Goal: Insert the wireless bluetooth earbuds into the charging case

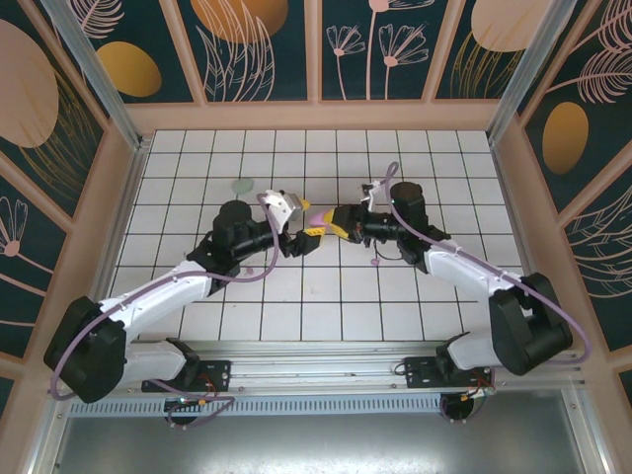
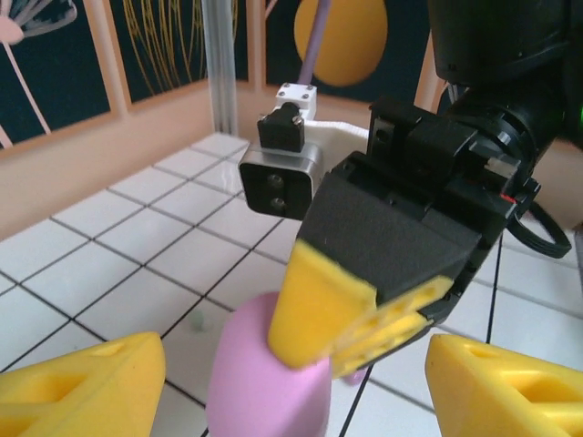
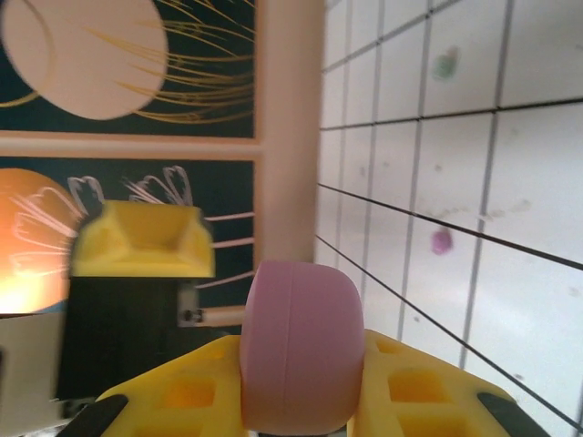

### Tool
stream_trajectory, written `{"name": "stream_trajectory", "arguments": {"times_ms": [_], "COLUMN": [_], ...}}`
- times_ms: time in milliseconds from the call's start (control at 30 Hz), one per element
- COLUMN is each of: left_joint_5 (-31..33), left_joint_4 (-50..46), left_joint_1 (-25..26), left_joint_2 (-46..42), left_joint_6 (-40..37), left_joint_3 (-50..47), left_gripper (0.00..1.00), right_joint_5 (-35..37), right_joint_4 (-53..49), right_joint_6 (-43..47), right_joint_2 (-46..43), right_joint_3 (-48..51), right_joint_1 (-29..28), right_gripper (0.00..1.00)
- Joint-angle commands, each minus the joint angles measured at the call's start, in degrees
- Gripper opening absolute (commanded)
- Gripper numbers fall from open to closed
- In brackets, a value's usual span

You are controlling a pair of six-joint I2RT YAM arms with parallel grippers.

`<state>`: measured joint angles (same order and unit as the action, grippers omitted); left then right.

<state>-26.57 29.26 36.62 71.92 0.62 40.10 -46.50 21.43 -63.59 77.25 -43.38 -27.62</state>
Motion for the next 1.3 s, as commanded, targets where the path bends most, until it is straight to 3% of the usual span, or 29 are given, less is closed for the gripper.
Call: {"name": "stream_trajectory", "arguments": {"times_ms": [0, 367, 967, 1267], "left_joint_5": [-4.95, -10.1, -13.82, -8.12], "left_joint_4": [10.98, 20.04, 30.8, 31.62], "left_joint_1": [-1.62, -2.68, -2.61, -2.78], "left_joint_2": [-1.92, 1.9, 9.84, 8.82], "left_joint_6": [6.48, 8.58, 15.39, 15.2], "left_joint_3": [-3.46, -4.17, -1.2, -2.34], "left_gripper": [0.74, 0.7, 0.51, 0.64], "right_joint_5": [2.02, 2.97, 3.61, 3.52], "right_joint_4": [5.92, 8.46, 10.27, 10.58], "right_joint_6": [-7.06, -12.46, -13.75, -13.7], "right_joint_2": [-3.82, -7.01, -7.21, -6.94], "right_joint_3": [-1.84, -2.06, -0.22, -0.12], "right_joint_1": [0.46, -0.43, -1.3, -1.43], "right_gripper": [0.18, 0.18, 0.2, 0.2]}}
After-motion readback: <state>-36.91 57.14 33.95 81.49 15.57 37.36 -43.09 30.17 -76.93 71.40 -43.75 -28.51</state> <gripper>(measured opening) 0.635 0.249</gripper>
